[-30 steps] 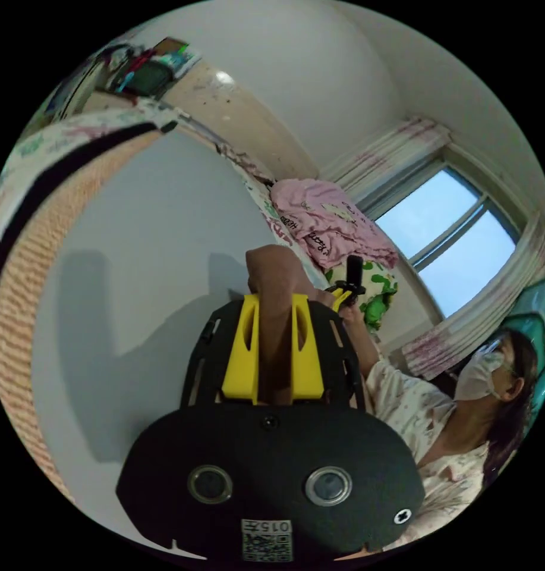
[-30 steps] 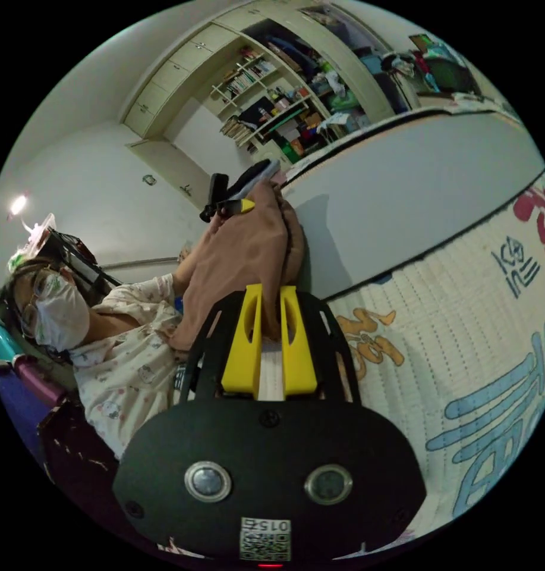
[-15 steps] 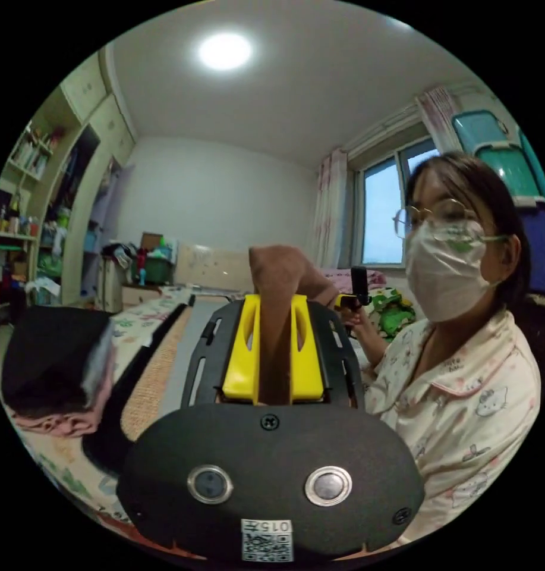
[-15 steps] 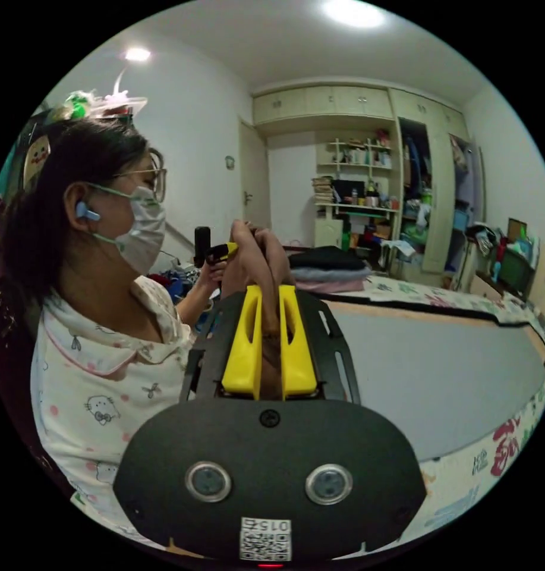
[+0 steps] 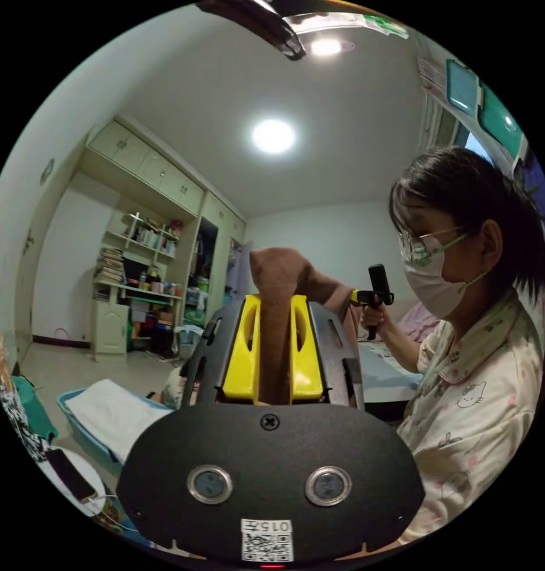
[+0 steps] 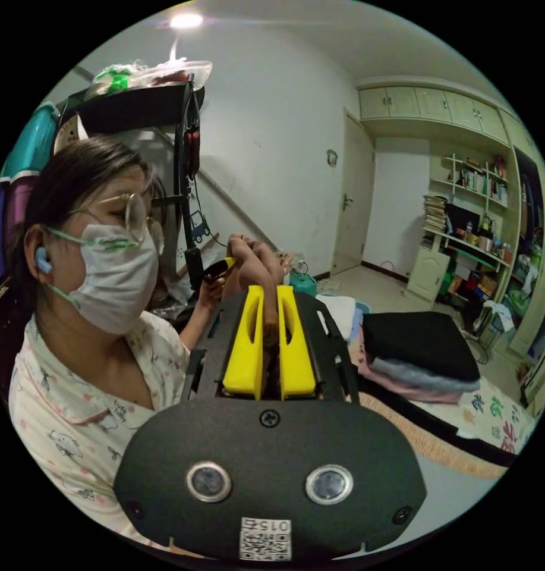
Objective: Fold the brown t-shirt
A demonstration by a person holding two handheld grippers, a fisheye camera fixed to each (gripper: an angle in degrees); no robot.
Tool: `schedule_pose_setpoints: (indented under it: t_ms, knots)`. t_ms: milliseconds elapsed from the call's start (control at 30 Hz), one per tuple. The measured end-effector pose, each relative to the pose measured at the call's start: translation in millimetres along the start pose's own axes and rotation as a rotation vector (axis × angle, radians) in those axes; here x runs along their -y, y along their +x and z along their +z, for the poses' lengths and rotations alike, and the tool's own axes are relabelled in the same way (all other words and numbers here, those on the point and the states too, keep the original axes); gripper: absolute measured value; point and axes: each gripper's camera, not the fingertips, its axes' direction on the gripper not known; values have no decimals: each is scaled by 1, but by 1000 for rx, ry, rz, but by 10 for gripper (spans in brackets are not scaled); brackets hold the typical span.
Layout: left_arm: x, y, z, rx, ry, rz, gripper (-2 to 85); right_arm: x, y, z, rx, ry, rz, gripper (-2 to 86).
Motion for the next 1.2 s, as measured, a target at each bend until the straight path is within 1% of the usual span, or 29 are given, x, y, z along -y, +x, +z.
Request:
schedule_pose_setpoints:
  t_ms: [200, 467, 667, 767, 867, 933, 967, 1033, 1067, 1100, 1133, 1167, 1200]
  knots:
    - [-33, -30, -30, 81, 44, 2, 75, 39, 36, 100, -3, 49, 3, 43]
    - [-51, -65, -22, 123, 61, 10, 75, 96, 83, 199, -48, 51, -32, 43]
    - [-43, -89, 9, 98, 43, 18, 75, 143, 132, 256, -97, 44, -60, 42]
    - [-26, -107, 52, 67, 13, 21, 75, 166, 170, 273, -132, 67, -40, 42]
    - [-2, -131, 121, 9, -27, 6, 75, 187, 220, 281, -188, 106, 15, 43]
    - [21, -146, 201, -38, -74, 13, 76, 198, 256, 283, -269, 129, 56, 43]
    - [27, -149, 226, -49, -89, 16, 76, 203, 284, 283, -332, 145, 87, 43]
    - [46, -161, 343, -63, -168, 32, 81, 209, 336, 287, -459, 153, 157, 43]
    - [47, -162, 376, -56, -192, 38, 83, 211, 378, 296, -573, 135, 212, 44]
    - [40, -164, 441, -9, -233, 46, 89, 211, 427, 312, -693, 51, 269, 46]
    - [24, -163, 502, 82, -296, 36, 95, 208, 452, 321, -748, 3, 309, 47]
    - [14, -163, 529, 136, -349, 26, 96, 197, 504, 339, -845, -94, 414, 48]
    - [-8, -158, 570, 228, -449, 15, 97, 183, 547, 355, -923, -190, 494, 39]
